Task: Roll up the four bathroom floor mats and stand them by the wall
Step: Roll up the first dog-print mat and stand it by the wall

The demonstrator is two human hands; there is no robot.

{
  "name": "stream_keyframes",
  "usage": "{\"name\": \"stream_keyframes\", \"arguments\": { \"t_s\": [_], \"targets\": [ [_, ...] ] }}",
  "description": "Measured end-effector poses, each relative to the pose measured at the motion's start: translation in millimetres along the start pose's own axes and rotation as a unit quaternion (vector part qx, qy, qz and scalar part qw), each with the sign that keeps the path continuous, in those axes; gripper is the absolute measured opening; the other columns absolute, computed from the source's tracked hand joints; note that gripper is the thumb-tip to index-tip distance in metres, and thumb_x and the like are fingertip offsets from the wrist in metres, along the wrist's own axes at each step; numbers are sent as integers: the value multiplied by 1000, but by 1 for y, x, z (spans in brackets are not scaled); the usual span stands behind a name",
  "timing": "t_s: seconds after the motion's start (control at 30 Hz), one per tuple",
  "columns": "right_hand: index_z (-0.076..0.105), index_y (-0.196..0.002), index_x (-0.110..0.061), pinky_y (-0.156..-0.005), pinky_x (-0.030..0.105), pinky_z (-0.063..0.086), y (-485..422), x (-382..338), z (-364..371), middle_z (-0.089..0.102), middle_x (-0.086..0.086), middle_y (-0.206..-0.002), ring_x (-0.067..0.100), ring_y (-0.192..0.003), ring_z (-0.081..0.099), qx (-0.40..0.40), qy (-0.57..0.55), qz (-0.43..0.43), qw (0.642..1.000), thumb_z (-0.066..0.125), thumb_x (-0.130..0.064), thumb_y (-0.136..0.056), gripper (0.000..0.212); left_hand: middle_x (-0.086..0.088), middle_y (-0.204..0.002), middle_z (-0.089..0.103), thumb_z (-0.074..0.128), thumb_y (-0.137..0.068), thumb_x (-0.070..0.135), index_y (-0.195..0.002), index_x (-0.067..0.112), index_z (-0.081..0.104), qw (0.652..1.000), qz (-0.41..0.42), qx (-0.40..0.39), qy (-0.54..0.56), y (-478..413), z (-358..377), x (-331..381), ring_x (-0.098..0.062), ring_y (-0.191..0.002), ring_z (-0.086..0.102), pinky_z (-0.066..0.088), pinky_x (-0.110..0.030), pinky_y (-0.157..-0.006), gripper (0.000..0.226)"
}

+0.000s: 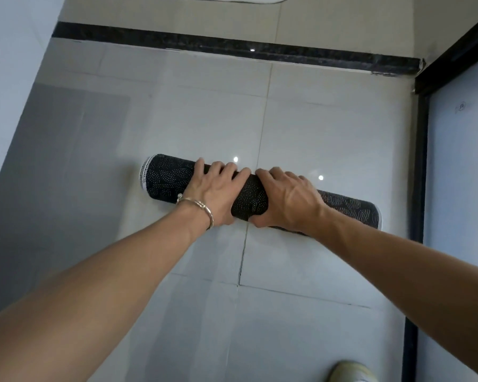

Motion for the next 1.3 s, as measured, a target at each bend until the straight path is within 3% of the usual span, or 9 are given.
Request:
{"name": "stream_keyframes", "arguments": {
  "t_s": [0.1,0.2,0.37,0.43,0.63,0.73,0.9,1.3],
  "targets": [
    [12,-145,-19,-102,49,34,6,-1,7,38,9,-139,32,-122,43,57,137,-36,988,70,-59,-67,104,1,-119,51,71,-61,52,-129,26,35,996,-19,-60,65,-12,-4,-11,-25,-110,52,38,-46,-94,81],
    [-6,-145,-22,-104,56,29,7,9,16,31,14,-144,36,-125,38,63,202,-32,977,75,-52,-67,115,1,-119,53,71,-58,55,-132,28,33,991,-25,-87,104,-15,-3,-17,-25,-109,53,41,-45,-95,88],
    [1,-144,-26,-94,48,40,-2,10,11,45,10,-126,32,-106,51,52,182,-26,982,72,-36,-69,104,-6,-146,26,74,-68,51,-145,24,-6,999,1,-3,-47,10,11,-9,-28,-133,32,22,-58,-107,115],
    [4,-145,-27,-91,45,41,-6,12,9,46,9,-124,31,-104,51,36,166,-20,985,71,-35,-70,100,-9,-141,33,78,-66,44,-143,24,-9,996,-1,44,-74,13,12,-10,-31,-126,40,30,-58,-101,118],
    [8,-145,-27,-90,46,44,-12,14,-31,48,7,-124,30,-107,52,25,136,-19,990,68,-37,-71,95,-5,-127,43,72,-72,50,-140,29,-4,997,9,41,-66,-5,-27,-25,-29,-110,51,42,-48,-89,105],
    [13,-143,-28,-93,50,43,-28,10,-101,49,8,-124,31,-109,52,67,123,-26,990,70,-38,-70,93,-5,-128,44,72,-72,42,-141,31,4,996,-9,68,-62,-22,-91,-59,-31,-111,51,42,-48,-91,98],
    [17,-144,-28,-94,51,43,-30,-6,-272,50,8,-126,32,-112,52,152,149,-27,977,75,-42,-67,97,-6,-128,44,72,-68,31,-141,30,13,987,-39,133,-83,-31,-258,-111,-33,-115,47,39,-49,-93,94],
    [15,-145,-31,-96,45,44,118,-91,-646,50,1,-127,27,-115,52,233,133,-22,963,73,-47,-66,99,-2,-136,41,73,-69,41,-144,34,9,966,-13,223,-128,82,-664,-157,-28,-120,44,41,-48,-96,98]
  ]
}}
Point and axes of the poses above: each hand's wrist, its own y-axis away from the middle knuckle, its own z-axis out of the palm, x = y × z, the point moved 5 cm from there along -y, towards the middle knuckle
